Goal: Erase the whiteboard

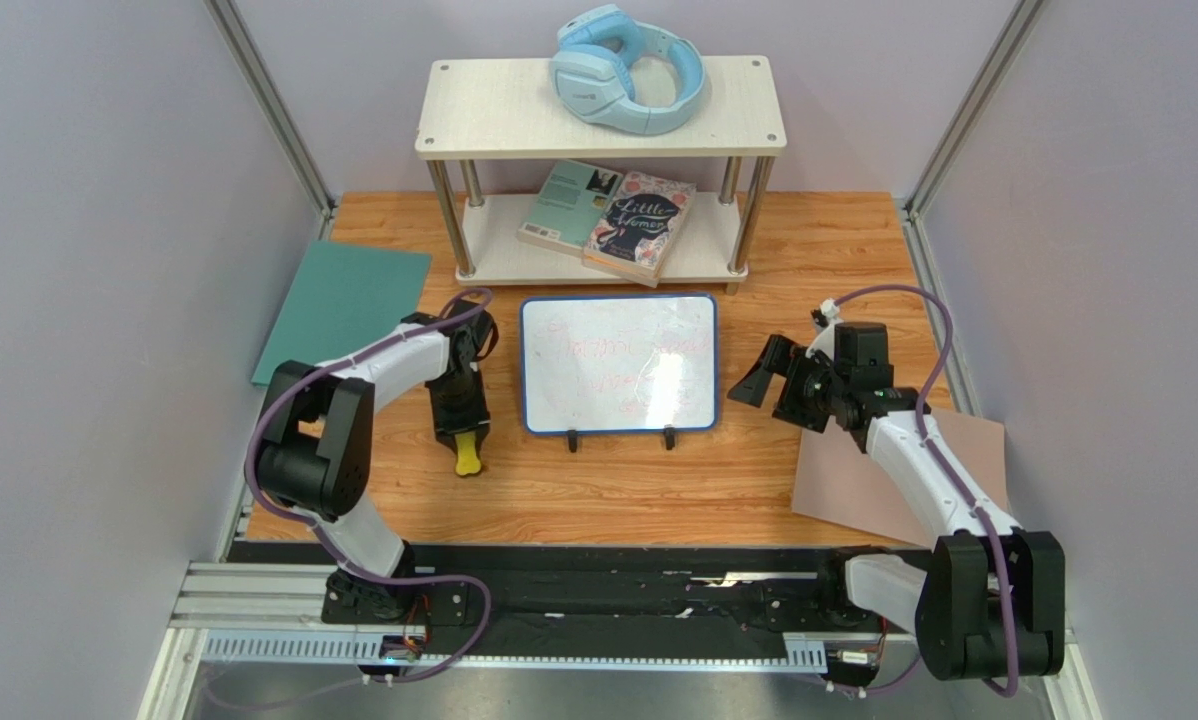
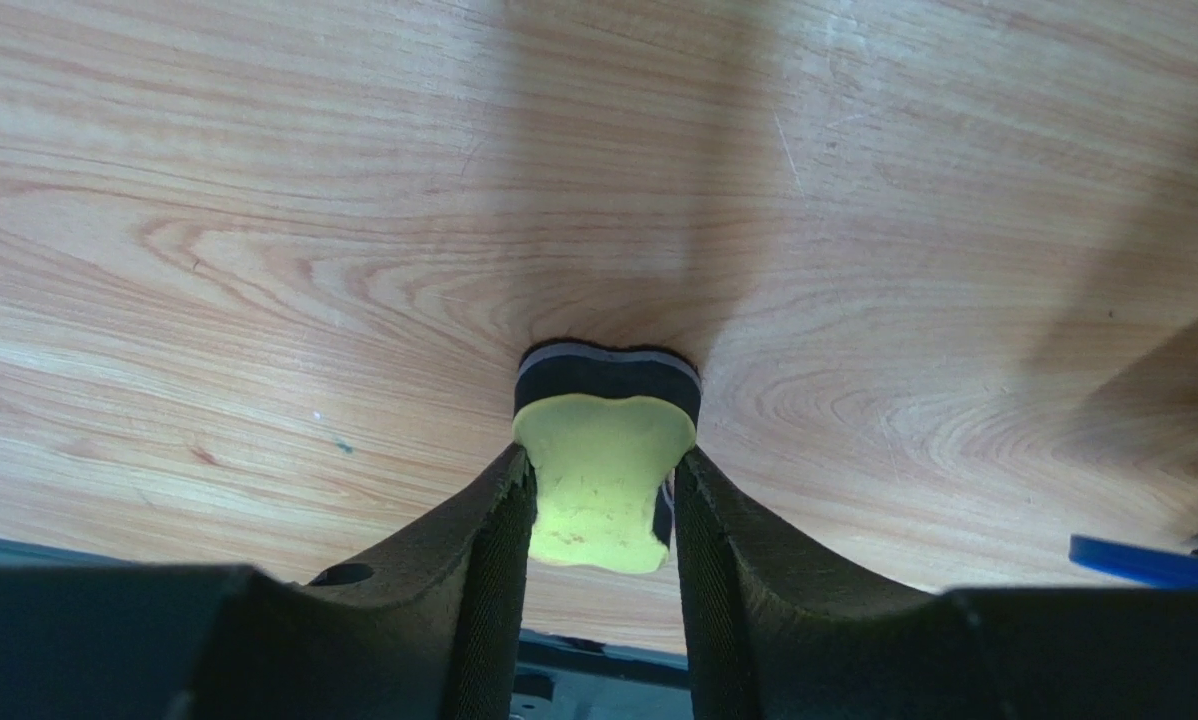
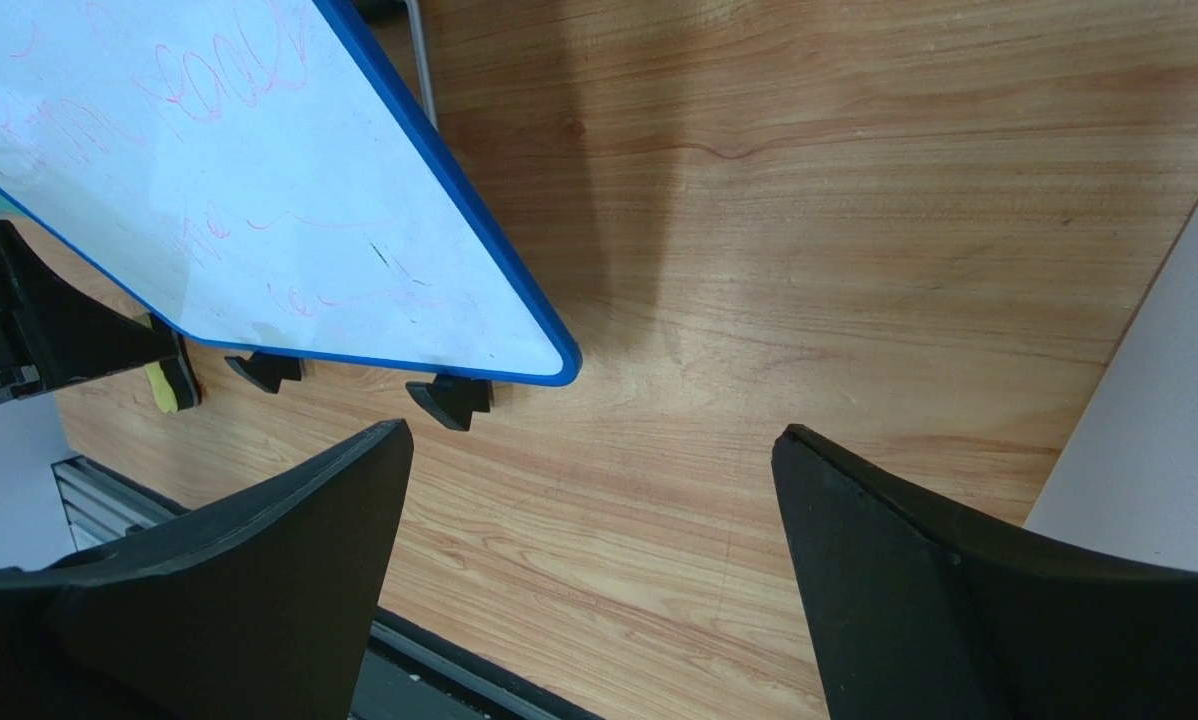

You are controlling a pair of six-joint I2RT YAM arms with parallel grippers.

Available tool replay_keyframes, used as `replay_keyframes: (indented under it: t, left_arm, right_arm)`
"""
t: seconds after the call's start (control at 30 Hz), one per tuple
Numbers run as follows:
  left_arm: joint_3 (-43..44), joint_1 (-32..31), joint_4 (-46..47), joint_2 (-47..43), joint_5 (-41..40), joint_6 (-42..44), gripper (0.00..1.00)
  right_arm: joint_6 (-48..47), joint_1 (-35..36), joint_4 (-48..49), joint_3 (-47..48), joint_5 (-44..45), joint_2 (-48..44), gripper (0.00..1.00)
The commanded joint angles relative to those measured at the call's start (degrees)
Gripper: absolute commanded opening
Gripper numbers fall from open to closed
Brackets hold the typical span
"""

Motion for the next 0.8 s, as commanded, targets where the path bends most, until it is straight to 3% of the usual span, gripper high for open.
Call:
replay_keyframes:
  t: [0.0, 0.1, 0.27, 0.77]
  left_arm:
    - [0.0, -0.8, 0.6, 1.7, -0.6, 0.6, 0.39]
    - [-0.8, -1.0, 1.3, 1.8, -0.6, 0.6, 0.30]
    - [-1.6, -1.0, 1.7, 1.4, -0.2, 0.8, 0.01]
    - [3.3, -1.0, -5.3, -8.6, 1.1, 0.7, 0.00]
  right_arm:
    - [-0.1, 0.2, 2.0, 0.2, -0.7, 0.3, 0.95]
    - [-0.3, 0.2, 2.1, 0.6, -1.0, 0.6, 0.95]
    - [-1.0, 0.2, 3.6, 2.0, -2.8, 0.9, 0.95]
    - [-4.1, 0.0, 3.8, 18.3, -5.8, 8.1, 0.97]
